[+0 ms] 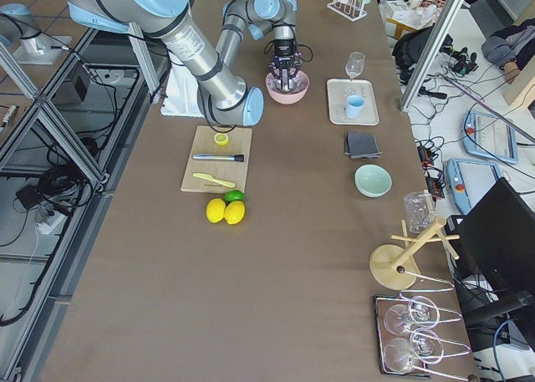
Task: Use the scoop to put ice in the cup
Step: 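Dip the scoop into the ice cubes and lift a scoopful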
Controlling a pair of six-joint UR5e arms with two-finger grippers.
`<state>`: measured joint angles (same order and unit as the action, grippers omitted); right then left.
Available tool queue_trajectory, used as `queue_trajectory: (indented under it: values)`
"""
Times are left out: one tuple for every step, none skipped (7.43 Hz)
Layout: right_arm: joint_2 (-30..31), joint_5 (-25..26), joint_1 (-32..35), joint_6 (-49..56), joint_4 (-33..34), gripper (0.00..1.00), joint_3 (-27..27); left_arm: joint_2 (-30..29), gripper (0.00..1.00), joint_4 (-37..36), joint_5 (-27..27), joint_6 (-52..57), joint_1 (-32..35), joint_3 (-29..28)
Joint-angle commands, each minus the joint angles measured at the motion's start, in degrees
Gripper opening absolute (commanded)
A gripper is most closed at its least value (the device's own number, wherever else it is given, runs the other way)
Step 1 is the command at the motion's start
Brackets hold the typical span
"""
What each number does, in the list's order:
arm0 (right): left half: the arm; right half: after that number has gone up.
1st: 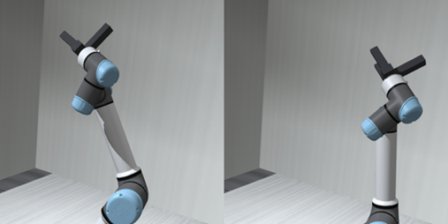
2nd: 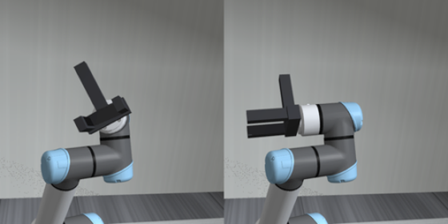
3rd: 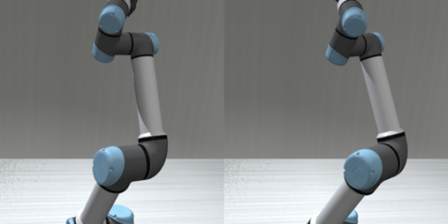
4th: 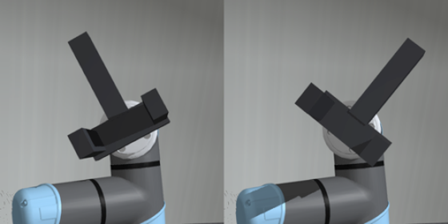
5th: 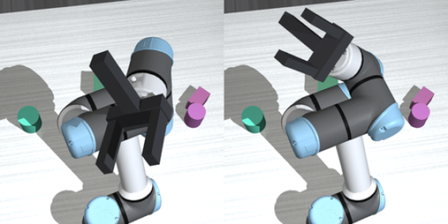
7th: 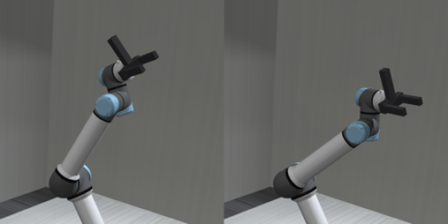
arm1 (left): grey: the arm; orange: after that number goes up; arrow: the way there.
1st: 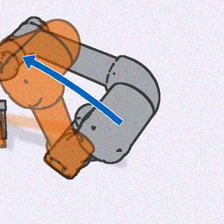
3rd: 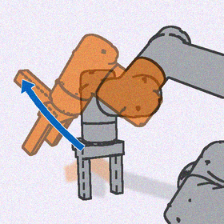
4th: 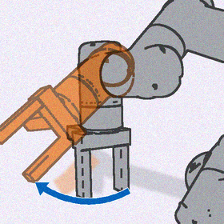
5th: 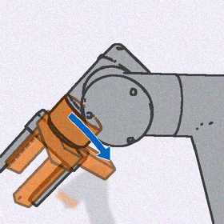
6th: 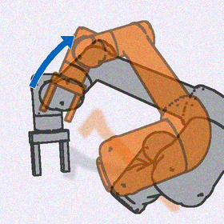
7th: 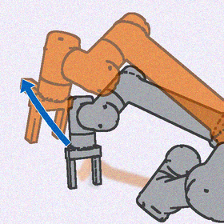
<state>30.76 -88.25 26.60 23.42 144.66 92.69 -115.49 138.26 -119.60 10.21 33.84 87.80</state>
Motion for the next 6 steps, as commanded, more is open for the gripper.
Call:
queue_trajectory:
  values:
    - [4.2, -0.1, -0.1, 0.0, -5.6, 0.0, 2.7, 0.0, 0.99, 0.1, 0.0, 0.0, 0.0, 0.0]
    - [6.3, -0.3, -0.1, 0.0, -7.2, 0.0, 4.8, 0.0, 0.99, 0.1, 0.0, 0.0, 0.0, 0.0]
    - [7.4, -0.5, -0.1, 0.0, -9.3, 0.0, 5.7, 0.0, 0.99, 0.1, 0.0, 0.0, -0.1, 0.0]
    - [7.6, -0.6, -0.1, 0.0, -10.3, 0.0, 5.5, 0.0, 0.99, 0.0, 0.0, 0.0, -0.1, 0.0]
    - [7.7, -0.6, -0.1, -0.1, -11.8, 0.0, 5.0, 0.0, 0.99, 0.0, -0.1, 0.0, -0.1, 0.0]
    - [8.1, -0.6, -0.1, -0.4, -13.2, 0.0, 5.0, 0.1, 0.99, 0.1, -0.2, 0.0, 0.0, 0.1]
